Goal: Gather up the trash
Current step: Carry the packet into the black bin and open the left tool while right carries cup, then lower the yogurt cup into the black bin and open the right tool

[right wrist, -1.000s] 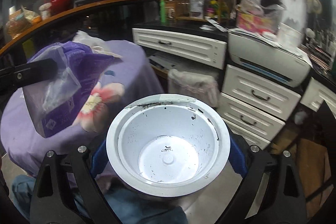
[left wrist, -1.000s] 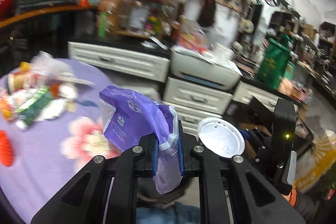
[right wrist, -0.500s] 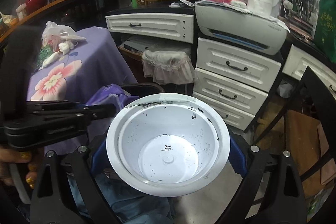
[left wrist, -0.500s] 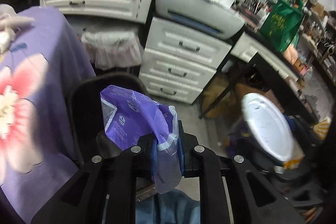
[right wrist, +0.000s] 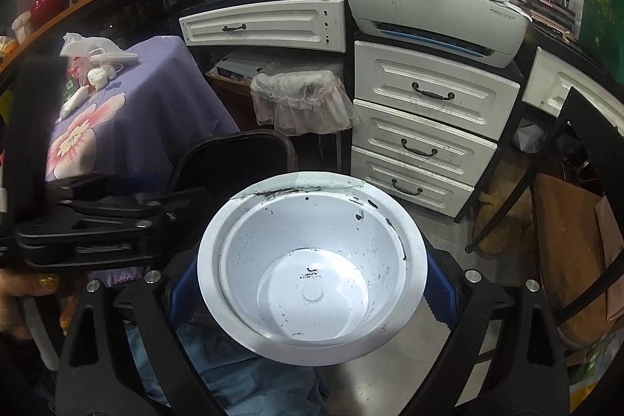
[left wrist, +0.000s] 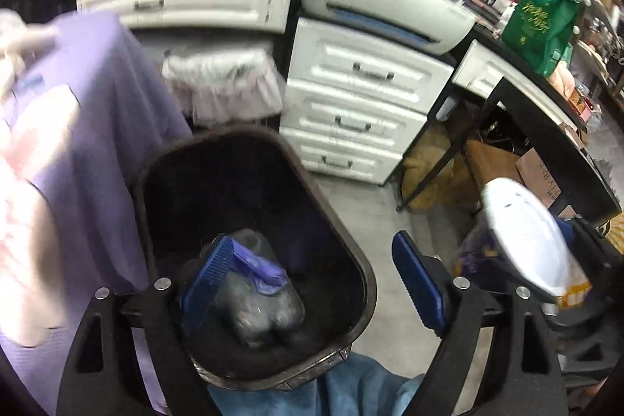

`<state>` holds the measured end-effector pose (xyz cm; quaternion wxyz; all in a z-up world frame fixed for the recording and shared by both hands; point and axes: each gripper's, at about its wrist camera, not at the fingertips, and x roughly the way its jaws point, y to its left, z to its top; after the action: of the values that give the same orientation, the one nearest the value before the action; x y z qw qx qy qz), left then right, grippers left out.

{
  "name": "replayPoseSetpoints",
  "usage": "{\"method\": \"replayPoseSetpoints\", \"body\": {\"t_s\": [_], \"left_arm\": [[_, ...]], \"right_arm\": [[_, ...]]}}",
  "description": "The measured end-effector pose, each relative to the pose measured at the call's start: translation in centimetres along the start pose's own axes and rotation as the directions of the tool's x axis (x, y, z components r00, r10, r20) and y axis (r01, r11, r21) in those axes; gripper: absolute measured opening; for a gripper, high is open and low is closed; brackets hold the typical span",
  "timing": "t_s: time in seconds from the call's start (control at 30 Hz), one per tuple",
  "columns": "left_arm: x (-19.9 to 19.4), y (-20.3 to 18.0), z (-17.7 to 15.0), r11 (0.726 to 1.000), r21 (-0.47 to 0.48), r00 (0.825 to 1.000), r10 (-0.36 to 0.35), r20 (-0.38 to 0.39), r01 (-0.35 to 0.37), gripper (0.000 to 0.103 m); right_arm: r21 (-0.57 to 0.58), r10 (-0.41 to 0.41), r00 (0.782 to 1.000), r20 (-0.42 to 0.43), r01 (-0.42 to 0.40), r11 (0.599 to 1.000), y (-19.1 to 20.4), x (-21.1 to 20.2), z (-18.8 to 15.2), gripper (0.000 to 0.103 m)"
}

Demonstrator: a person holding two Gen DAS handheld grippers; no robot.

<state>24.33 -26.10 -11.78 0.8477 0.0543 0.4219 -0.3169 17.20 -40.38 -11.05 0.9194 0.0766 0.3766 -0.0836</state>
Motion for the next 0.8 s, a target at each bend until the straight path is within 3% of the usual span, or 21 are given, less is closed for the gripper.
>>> {"method": "replayPoseSetpoints", "body": {"t_s": [0.17,0.37,0.6,0.8], "left_arm": [[-3.5,-0.6,1.0,0.993,0.037,0.988,0.104,0.118,-0.109,0.087],[-7.9,0.1,2.4,0.981,0.009,0.949,0.183,0.255,-0.192,0.093],[-11.0,1.4,3.1,0.966,-0.035,0.91,0.252,0.329,-0.255,0.097],[-12.7,2.4,2.5,0.958,-0.065,0.892,0.283,0.352,-0.278,0.097]], "right_arm": [[0.003,0.011,1.0,0.003,-0.011,1.0,0.4,0.5,0.6,0.091],[-0.035,0.082,0.996,-0.018,-0.082,0.996,3.0,2.4,1.8,0.091],[-0.125,0.16,0.984,-0.077,-0.169,0.978,7.8,6.0,2.6,0.091],[-0.124,0.183,0.967,-0.175,-0.206,0.971,9.9,10.6,2.0,0.091]]}}
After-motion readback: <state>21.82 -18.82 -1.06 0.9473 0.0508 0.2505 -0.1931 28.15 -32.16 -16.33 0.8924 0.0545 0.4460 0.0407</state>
